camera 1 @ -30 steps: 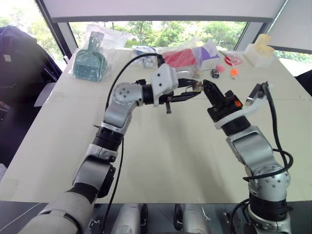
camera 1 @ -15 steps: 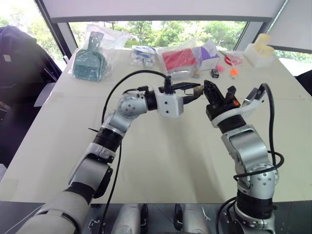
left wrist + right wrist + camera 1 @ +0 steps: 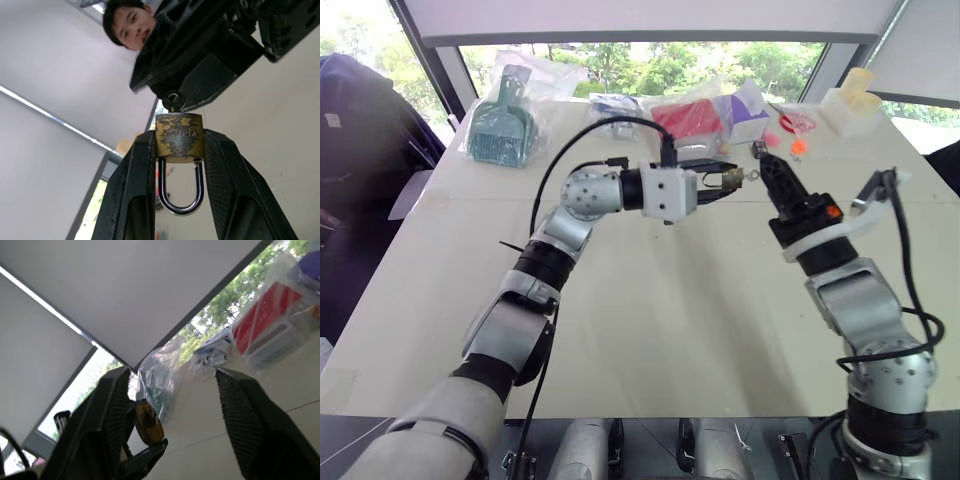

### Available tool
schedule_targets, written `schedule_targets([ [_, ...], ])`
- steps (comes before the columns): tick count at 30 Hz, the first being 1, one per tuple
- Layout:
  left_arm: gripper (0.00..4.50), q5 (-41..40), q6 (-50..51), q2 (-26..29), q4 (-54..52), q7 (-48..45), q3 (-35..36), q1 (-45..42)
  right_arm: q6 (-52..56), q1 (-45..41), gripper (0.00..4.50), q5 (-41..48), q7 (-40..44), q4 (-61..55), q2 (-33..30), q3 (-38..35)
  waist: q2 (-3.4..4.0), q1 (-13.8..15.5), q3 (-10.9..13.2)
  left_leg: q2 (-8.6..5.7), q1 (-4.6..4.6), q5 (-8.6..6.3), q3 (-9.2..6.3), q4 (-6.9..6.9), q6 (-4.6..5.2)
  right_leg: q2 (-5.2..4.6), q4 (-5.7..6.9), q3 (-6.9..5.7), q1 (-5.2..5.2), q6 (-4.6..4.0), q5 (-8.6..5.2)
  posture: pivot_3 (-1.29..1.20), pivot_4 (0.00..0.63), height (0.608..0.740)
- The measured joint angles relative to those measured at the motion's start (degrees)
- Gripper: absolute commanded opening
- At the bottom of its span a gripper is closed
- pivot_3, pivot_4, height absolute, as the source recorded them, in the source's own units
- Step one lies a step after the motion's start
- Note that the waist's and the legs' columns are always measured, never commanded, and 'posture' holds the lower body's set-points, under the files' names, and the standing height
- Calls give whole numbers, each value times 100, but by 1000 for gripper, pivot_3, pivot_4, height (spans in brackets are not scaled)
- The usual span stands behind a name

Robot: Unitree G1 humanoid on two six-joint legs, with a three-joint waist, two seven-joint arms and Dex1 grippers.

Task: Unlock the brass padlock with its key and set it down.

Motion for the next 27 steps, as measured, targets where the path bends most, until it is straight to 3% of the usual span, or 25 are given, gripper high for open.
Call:
schedule_targets([
  [8,788,-786,494,-151,110,-924,228,-149,474,376,3228,414,1143,-80,-500,-278,-3,9,2,1,0,0,-3,6,1,-2,-1,0,2,0,0,0,150,735],
  [20,788,-962,857,-206,-626,-1163,264,8,590,322,3228,421,1271,-76,-457,-168,-3,12,2,0,-1,0,-3,7,1,-2,-1,0,2,-1,1,0,150,735],
  [23,788,-966,860,-207,-771,-1199,264,46,590,285,2385,421,1271,-37,-419,-156,-3,10,2,0,-1,0,-3,7,1,-2,-1,0,2,-1,0,0,150,735],
  [27,788,-957,857,-205,-810,-1243,261,148,590,233,416,394,1280,13,-385,-94,-3,10,2,0,-1,0,-3,7,0,-2,-1,0,1,-1,0,0,150,735],
])
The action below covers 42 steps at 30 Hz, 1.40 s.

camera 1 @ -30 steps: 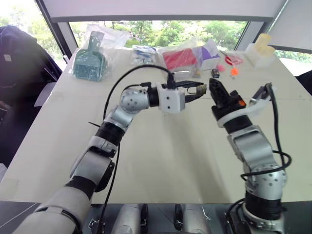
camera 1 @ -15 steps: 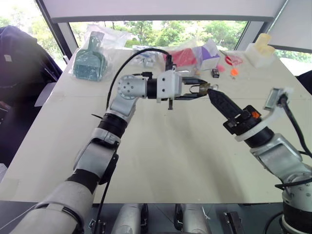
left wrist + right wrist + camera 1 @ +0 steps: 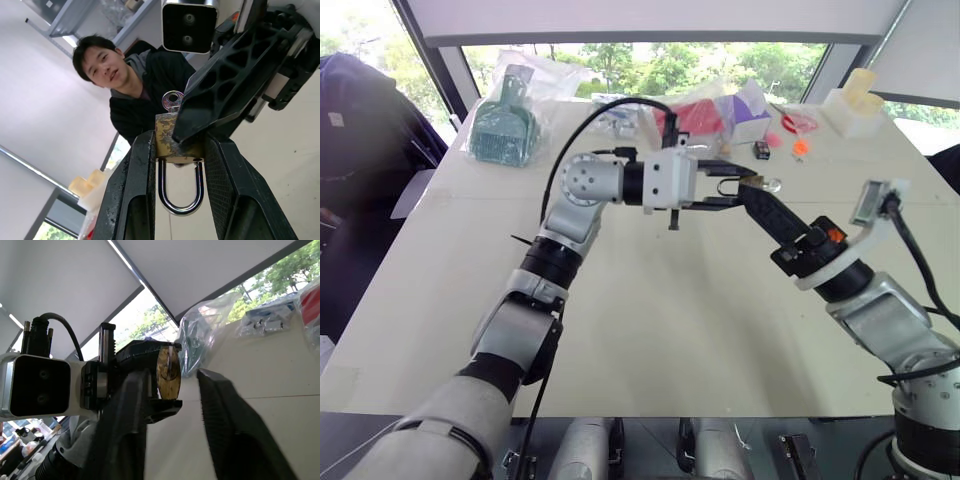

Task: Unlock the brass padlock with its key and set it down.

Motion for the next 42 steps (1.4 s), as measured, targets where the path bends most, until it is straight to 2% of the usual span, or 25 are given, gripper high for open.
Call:
schedule_targets([
  [1,788,13,-9,14,0,-2,1,4,1,-12,35,-21,-4,1,9,15,0,-3,0,0,0,0,0,0,0,0,0,0,0,0,0,0,150,735],
  [7,788,16,-12,38,0,-15,1,4,4,-27,35,-40,-16,8,35,41,0,3,0,-1,0,0,0,0,0,-1,-1,0,0,0,0,0,150,735],
  [9,1848,22,-2,42,0,-17,2,4,11,-27,0,-58,-16,8,34,43,0,1,0,-1,0,0,0,0,0,0,0,0,0,0,0,0,150,735],
  [11,2601,16,41,79,-1,-23,20,4,51,-19,0,-94,-17,13,34,70,0,-5,0,0,0,0,0,0,0,0,0,0,0,0,0,0,150,735],
  [13,3343,10,143,89,-14,-55,8,5,65,-18,0,-145,-23,62,34,100,0,6,0,0,0,0,0,0,0,0,0,0,0,0,0,0,150,735],
  [16,4137,-66,572,135,-134,-37,37,12,69,-18,0,-232,-29,115,36,106,0,-2,0,-1,0,0,0,1,0,-1,0,0,0,0,0,0,150,735],
  [21,4137,-454,1908,337,-499,58,282,70,67,29,0,-329,-30,123,94,101,0,-5,0,0,0,0,-1,1,0,2,3,0,0,1,0,0,150,735],
  [26,4137,-594,2604,415,-763,305,521,131,67,57,0,-353,-28,123,158,95,0,2,0,-1,0,0,-2,1,0,2,2,0,2,1,0,0,150,735],
  [42,4137,-515,2572,289,-742,314,501,307,66,24,0,-184,-115,66,204,70,1,-1,0,-1,0,1,-2,1,-2,2,2,0,1,1,0,0,150,735],
])
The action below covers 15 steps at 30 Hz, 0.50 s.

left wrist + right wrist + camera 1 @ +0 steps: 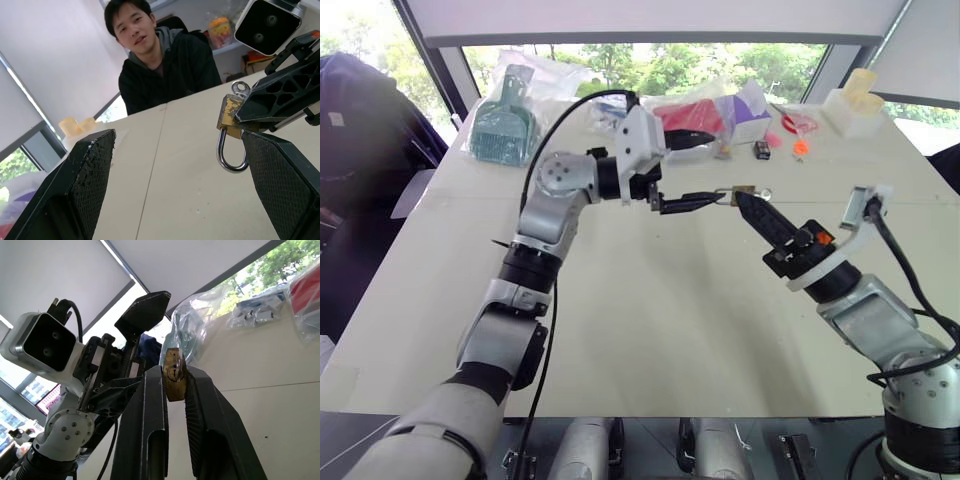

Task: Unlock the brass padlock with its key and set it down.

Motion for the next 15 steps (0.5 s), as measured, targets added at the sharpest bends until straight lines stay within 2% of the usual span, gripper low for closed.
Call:
schedule_targets([
  [15,4137,300,-875,-432,1335,79,13,-468,-9,89,0,153,-158,-318,140,131,0,-3,0,0,0,-1,0,0,1,-1,-1,0,-1,0,0,0,150,735],
])
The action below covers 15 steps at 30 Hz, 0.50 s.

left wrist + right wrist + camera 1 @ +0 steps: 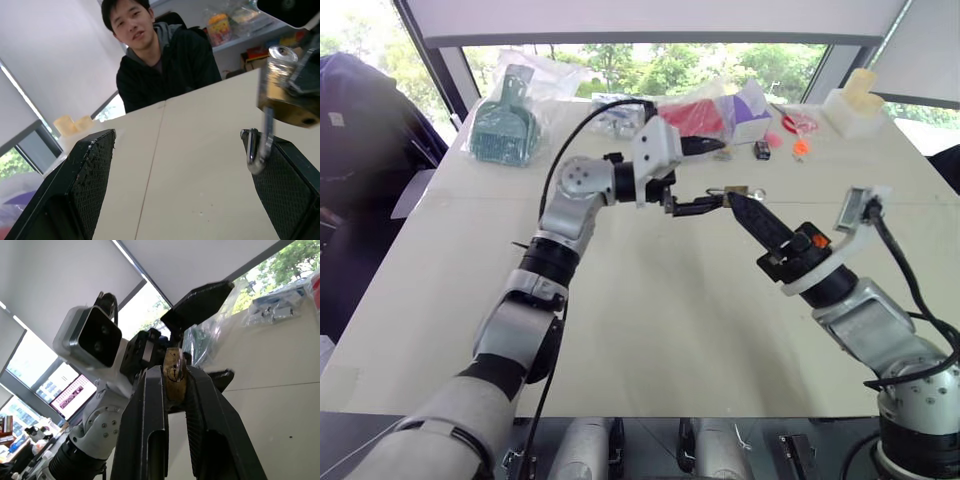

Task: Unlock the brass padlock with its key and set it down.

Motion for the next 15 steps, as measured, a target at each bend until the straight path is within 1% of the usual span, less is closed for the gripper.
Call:
schedule_targets([
  [7,4137,28,-224,-21,324,128,22,-42,-51,93,0,-3,-40,-4,65,28,0,4,0,0,0,0,0,0,0,0,0,0,0,0,0,0,150,735],
  [15,4137,129,-240,41,331,308,47,-40,-56,131,0,-3,-66,-4,73,107,0,2,0,0,0,0,0,0,0,-1,0,0,0,0,0,0,150,735],
])
